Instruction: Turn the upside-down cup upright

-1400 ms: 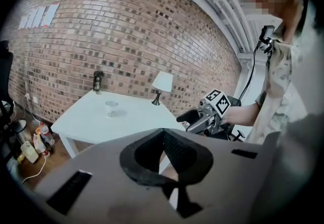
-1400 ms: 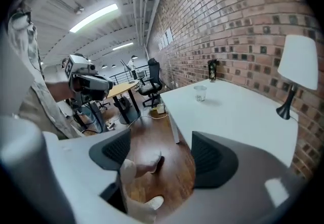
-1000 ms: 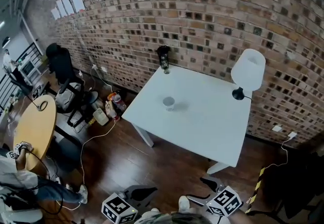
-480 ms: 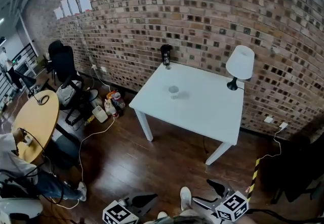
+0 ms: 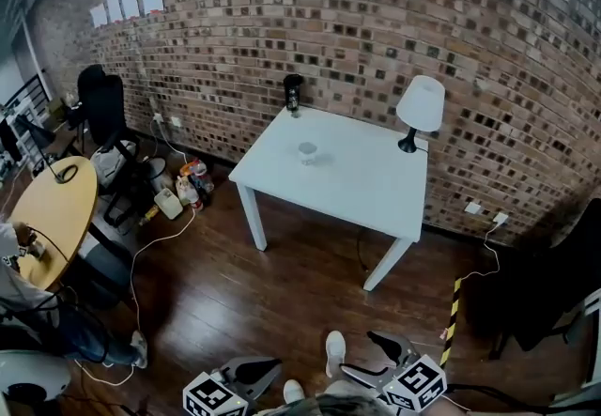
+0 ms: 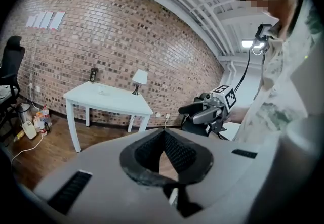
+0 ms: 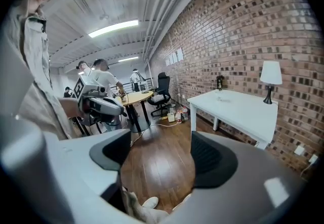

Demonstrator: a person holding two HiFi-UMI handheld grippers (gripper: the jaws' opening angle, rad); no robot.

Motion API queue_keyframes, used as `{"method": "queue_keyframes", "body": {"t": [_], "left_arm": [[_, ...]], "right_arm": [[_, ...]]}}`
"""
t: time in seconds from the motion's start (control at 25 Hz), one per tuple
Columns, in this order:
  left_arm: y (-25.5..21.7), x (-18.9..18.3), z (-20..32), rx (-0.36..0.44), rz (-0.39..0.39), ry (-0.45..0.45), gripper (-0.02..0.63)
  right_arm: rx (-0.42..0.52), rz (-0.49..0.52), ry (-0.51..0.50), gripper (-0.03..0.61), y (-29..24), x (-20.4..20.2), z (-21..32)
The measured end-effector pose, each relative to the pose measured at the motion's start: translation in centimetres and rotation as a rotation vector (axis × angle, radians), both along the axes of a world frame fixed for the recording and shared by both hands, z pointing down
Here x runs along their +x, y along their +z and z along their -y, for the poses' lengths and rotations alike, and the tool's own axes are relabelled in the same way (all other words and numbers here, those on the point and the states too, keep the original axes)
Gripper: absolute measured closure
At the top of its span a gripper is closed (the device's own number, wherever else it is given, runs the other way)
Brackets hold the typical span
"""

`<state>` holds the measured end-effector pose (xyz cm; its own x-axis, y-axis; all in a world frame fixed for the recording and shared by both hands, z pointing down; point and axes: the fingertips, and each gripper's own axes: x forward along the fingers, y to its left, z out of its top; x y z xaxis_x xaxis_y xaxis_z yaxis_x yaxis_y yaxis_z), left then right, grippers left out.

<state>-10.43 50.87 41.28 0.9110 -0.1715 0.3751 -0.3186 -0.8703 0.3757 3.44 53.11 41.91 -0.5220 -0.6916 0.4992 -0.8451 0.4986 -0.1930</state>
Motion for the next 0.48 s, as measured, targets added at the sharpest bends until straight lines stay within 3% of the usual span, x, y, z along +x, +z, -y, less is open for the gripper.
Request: {"method": "queue_keyframes", "body": {"t": [0.28, 0.48], "left_arm": [[0.2, 1.0, -1.4, -0.004, -0.001, 0.018, 0.606], [0.8, 1.6, -2.7, -0.034, 0.006, -0.021, 0.606]], "right_arm": [[-0.001, -0.042, -0.028, 0.21, -0.4, 0.2, -1.9], [0.001, -0.029, -0.074, 0.21, -0.2, 0.5, -2.0]]}}
